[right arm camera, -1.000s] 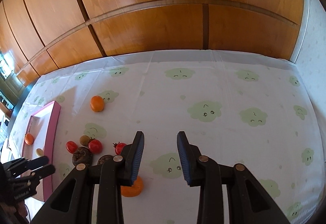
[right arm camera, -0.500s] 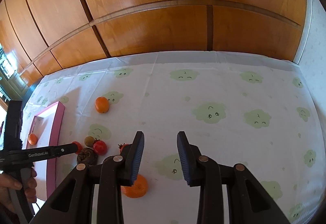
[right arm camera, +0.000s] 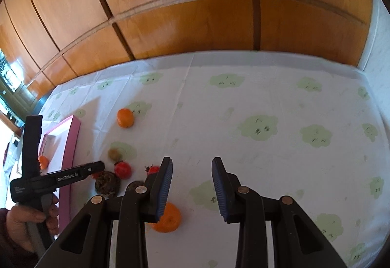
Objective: Organize fruits
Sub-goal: 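Grasp the red tomato with the left gripper and lift it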
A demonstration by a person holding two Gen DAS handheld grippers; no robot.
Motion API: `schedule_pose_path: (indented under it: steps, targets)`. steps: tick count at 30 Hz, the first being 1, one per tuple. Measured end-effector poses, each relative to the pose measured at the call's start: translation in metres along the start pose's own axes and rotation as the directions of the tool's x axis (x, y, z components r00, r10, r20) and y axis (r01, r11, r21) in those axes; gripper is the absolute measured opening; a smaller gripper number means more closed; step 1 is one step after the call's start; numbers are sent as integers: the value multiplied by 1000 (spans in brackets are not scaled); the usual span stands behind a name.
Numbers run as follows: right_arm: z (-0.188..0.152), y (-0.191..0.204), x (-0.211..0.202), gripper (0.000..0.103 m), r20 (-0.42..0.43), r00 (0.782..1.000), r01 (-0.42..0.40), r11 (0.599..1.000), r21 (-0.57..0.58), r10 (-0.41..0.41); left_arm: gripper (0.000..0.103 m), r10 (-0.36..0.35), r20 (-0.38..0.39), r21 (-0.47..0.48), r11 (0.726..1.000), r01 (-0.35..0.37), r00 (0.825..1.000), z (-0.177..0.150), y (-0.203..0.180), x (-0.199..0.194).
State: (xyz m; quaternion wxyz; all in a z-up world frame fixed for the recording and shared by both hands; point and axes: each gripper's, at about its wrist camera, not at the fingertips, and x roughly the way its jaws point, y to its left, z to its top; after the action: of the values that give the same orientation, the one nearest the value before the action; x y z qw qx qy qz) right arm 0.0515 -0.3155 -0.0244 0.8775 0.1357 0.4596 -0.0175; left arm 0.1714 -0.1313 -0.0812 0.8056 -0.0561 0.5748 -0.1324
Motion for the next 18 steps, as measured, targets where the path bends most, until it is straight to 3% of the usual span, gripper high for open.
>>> schedule_pose_path:
  steps: [4, 6, 13, 18]
  targets:
    - [-3, -2, 13, 34, -77, 996, -48, 999, 20, 49, 26, -9, 8, 44, 999, 9, 1000, -7, 3, -5]
    - [-5, -2, 17, 34, -104, 991, -81, 996, 32, 84, 27, -29, 7, 17, 999, 29, 1000, -8, 9, -7]
    - [-8, -8, 22, 34, -132, 986, -97, 993, 69, 105, 33, -92, 5, -17, 996, 92, 996, -3, 14, -21]
    - [-8, -9, 22, 34, -131, 985, -99, 992, 79, 109, 35, -99, 6, 58, 993, 99, 995, -1, 14, -36]
